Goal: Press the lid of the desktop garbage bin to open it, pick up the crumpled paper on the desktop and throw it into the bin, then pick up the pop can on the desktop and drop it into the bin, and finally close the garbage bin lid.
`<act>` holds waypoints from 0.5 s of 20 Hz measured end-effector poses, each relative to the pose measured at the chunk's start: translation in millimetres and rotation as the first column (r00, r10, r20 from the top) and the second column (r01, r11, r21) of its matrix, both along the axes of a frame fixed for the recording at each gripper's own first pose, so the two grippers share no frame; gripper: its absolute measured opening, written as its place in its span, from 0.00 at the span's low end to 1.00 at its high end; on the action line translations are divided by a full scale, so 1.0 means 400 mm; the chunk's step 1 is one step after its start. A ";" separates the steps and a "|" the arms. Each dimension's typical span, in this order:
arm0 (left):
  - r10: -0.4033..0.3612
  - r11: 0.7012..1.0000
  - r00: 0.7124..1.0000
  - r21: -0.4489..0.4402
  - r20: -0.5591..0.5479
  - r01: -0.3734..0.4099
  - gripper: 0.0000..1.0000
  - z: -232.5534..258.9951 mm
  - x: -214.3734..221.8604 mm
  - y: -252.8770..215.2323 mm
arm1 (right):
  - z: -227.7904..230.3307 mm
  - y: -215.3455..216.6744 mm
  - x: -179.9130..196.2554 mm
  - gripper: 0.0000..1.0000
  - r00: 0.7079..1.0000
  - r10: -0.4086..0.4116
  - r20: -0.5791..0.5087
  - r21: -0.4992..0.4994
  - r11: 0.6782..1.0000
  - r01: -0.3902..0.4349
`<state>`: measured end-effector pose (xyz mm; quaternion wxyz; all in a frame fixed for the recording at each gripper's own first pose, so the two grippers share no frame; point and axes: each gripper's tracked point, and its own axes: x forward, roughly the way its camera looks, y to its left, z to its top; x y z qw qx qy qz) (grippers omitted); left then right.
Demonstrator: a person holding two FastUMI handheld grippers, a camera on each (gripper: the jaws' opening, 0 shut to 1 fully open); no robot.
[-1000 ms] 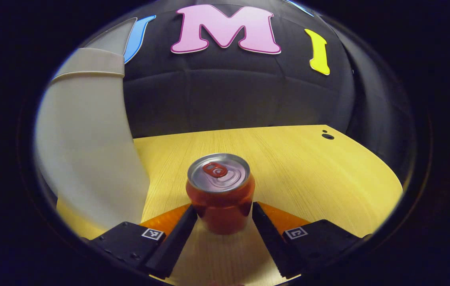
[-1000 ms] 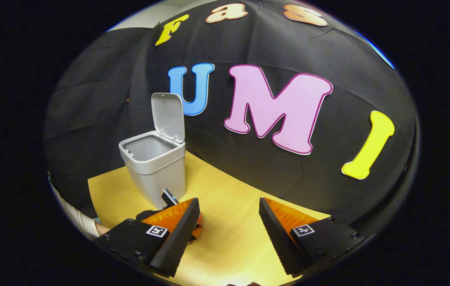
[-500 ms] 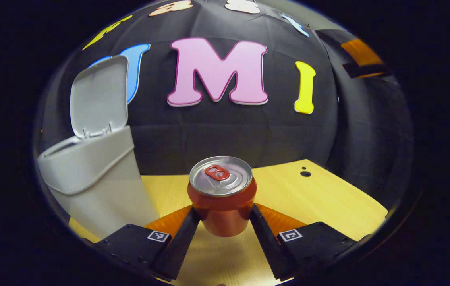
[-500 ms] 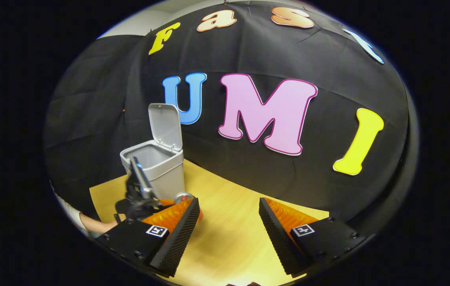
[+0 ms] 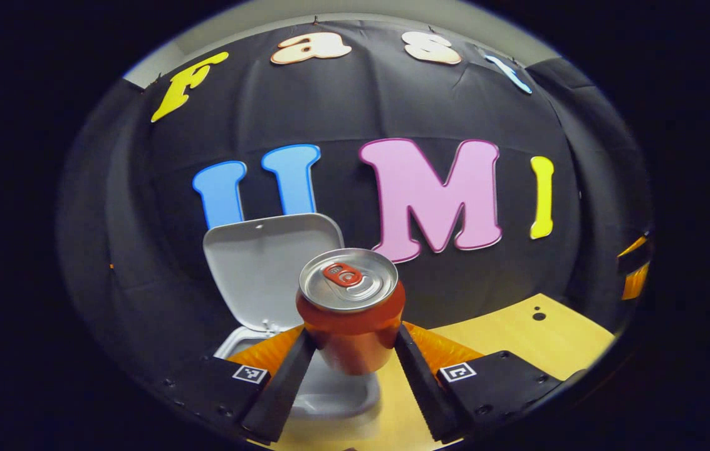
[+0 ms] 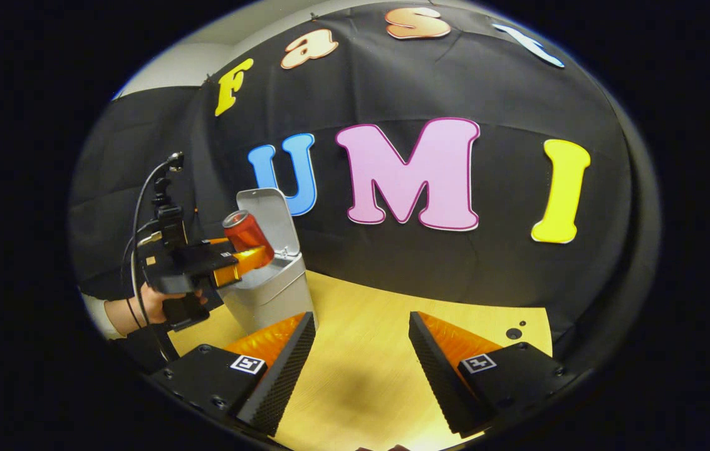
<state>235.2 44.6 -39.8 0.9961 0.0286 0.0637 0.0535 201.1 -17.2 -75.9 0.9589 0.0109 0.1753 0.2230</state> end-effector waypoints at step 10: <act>0.090 0.996 0.992 0.014 -0.092 -0.089 0.87 -0.098 -0.002 0.138 | -0.020 0.002 -0.002 0.98 0.999 -0.046 -0.017 -0.006 0.999 0.046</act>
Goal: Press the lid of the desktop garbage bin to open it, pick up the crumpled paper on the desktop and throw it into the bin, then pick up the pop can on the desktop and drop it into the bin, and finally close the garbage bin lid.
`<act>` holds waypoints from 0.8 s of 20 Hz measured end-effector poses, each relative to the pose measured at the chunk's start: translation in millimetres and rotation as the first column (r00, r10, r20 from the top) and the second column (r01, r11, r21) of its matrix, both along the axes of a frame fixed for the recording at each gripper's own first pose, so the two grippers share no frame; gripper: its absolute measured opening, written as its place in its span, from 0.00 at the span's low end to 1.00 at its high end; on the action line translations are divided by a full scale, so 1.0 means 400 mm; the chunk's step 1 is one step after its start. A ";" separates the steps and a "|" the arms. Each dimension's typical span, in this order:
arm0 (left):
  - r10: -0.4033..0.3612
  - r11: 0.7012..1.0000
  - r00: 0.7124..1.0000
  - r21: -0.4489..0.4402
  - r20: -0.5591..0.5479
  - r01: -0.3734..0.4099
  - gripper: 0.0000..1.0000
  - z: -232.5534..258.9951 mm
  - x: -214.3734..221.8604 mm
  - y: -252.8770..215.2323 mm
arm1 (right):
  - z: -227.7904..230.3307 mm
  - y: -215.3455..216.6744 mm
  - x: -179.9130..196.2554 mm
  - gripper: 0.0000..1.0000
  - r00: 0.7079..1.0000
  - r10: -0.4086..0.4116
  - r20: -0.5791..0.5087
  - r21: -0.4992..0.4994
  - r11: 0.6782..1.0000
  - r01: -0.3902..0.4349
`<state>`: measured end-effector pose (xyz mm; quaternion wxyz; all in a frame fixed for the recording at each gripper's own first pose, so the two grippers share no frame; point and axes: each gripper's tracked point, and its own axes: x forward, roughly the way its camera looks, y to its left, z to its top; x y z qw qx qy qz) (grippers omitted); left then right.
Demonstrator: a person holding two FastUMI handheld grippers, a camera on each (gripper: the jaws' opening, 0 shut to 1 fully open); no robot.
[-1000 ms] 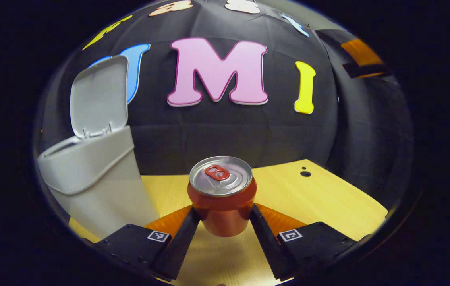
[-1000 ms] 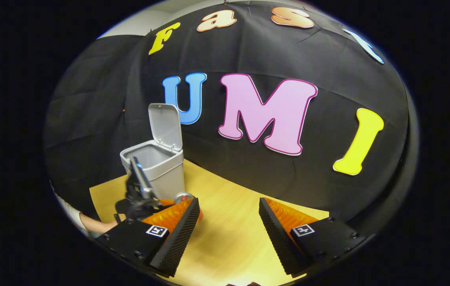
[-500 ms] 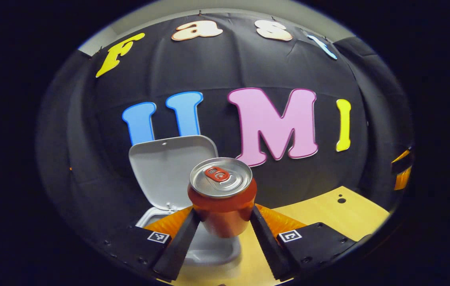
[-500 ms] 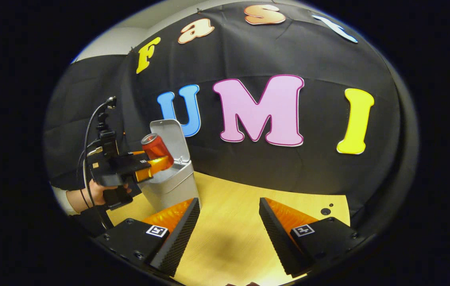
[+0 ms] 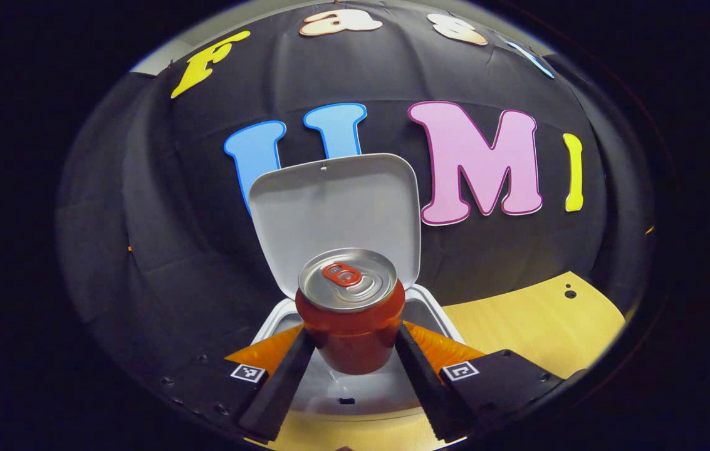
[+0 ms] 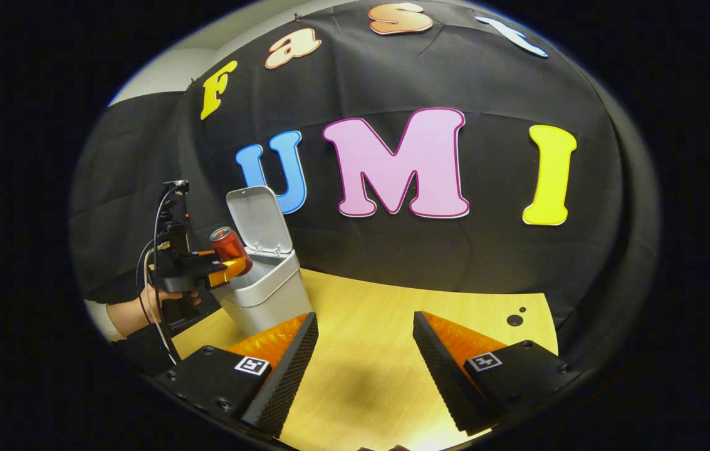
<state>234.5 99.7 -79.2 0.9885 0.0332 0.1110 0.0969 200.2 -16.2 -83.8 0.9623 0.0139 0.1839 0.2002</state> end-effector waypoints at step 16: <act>-0.115 0.993 0.921 0.072 0.373 0.095 0.96 0.552 0.201 0.044 | -0.009 -0.056 0.024 0.98 0.998 -0.055 0.014 0.004 0.998 0.055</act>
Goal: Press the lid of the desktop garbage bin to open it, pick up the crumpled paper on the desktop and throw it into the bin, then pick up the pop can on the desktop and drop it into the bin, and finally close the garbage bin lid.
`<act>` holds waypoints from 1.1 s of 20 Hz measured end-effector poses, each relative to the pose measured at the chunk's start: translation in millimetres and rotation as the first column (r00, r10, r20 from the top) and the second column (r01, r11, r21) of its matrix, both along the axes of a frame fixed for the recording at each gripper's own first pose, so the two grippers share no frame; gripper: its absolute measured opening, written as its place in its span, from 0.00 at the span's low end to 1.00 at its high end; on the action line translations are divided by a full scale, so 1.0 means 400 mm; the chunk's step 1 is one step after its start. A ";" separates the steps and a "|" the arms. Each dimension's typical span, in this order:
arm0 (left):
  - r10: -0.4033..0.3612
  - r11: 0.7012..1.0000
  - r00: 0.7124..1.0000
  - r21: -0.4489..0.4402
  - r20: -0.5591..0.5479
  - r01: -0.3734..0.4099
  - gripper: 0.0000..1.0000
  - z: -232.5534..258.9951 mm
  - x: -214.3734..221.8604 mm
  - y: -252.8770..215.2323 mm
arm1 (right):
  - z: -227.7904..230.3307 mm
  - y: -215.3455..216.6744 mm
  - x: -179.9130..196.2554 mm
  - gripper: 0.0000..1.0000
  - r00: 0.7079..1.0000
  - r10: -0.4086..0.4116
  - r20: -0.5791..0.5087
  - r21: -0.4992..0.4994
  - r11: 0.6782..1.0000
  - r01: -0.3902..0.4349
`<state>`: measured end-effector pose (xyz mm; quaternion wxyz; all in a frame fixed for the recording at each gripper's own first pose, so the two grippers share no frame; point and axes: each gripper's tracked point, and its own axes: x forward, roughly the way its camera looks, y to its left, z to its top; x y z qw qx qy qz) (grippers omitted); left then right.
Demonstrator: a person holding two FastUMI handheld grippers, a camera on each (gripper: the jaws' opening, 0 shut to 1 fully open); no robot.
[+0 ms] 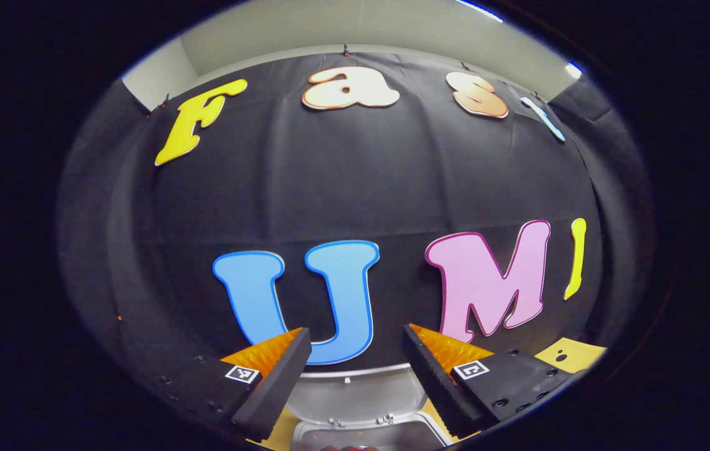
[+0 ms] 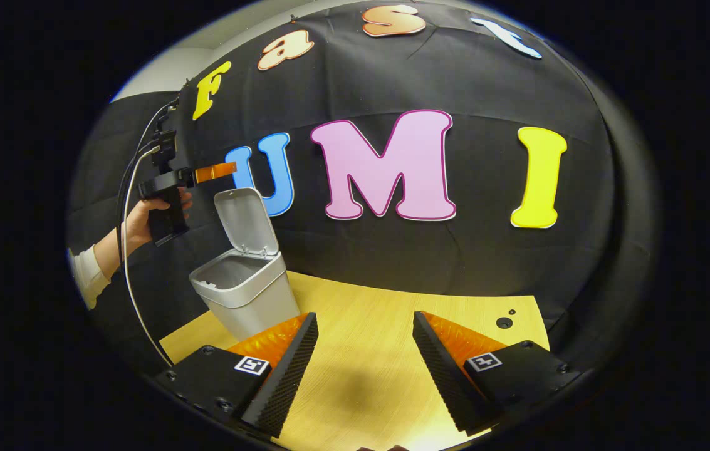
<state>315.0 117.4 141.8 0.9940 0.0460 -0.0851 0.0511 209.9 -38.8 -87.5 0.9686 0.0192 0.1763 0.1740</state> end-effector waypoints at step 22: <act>-0.086 0.975 0.743 -0.209 -0.664 -0.073 0.99 -0.561 -0.202 -0.002 | -0.033 0.073 0.015 0.98 0.996 0.083 -0.021 0.034 0.996 -0.082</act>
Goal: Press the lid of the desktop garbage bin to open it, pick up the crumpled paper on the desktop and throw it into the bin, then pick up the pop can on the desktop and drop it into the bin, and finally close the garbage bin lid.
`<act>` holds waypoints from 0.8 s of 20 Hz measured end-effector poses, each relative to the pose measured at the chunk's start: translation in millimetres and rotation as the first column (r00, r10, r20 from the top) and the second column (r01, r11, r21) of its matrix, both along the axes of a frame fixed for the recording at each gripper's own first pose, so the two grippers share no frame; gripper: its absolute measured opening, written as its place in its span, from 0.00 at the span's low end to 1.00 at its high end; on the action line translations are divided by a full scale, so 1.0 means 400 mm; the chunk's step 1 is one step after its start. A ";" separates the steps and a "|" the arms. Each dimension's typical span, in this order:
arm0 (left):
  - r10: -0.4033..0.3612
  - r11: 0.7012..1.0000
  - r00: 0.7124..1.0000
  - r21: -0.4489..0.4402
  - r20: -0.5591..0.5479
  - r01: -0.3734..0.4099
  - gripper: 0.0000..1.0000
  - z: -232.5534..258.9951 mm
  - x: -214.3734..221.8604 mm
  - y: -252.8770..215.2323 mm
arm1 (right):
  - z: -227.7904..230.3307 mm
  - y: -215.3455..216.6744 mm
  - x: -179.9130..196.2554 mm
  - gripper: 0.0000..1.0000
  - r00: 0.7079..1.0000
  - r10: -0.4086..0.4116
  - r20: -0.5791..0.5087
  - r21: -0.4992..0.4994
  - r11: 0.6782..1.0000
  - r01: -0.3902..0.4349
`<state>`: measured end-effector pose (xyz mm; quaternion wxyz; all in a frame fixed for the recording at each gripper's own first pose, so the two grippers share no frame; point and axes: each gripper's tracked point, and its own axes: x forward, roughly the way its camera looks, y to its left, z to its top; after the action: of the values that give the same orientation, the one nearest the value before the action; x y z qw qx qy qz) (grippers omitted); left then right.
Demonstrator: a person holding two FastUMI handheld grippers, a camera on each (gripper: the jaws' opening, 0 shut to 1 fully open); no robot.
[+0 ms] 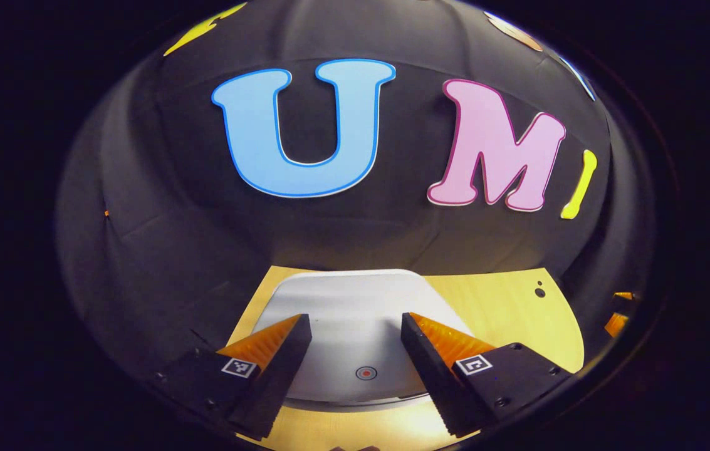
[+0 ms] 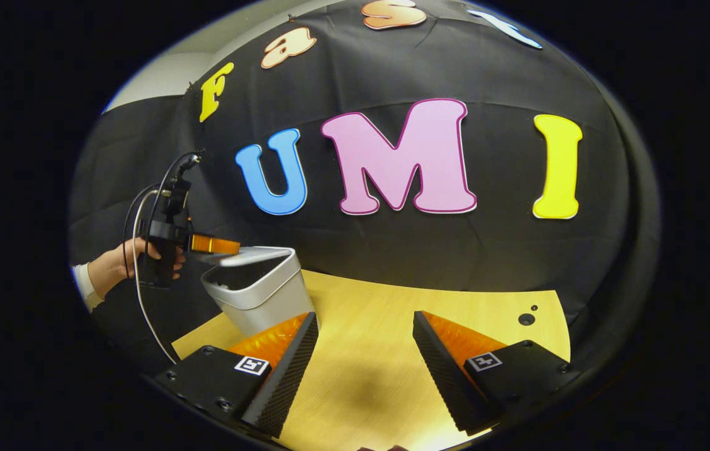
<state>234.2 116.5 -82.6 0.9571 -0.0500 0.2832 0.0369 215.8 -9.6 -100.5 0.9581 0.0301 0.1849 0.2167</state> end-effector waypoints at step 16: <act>0.005 0.999 1.000 0.044 0.016 -0.006 0.92 -0.068 -0.019 -0.044 | -0.015 -0.022 -0.050 0.98 1.000 0.008 -0.006 0.011 1.000 -0.008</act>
<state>226.6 98.9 -109.7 0.9600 -0.0299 0.2746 0.0454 195.7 -18.6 -106.5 0.9564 0.0355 0.1869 0.2217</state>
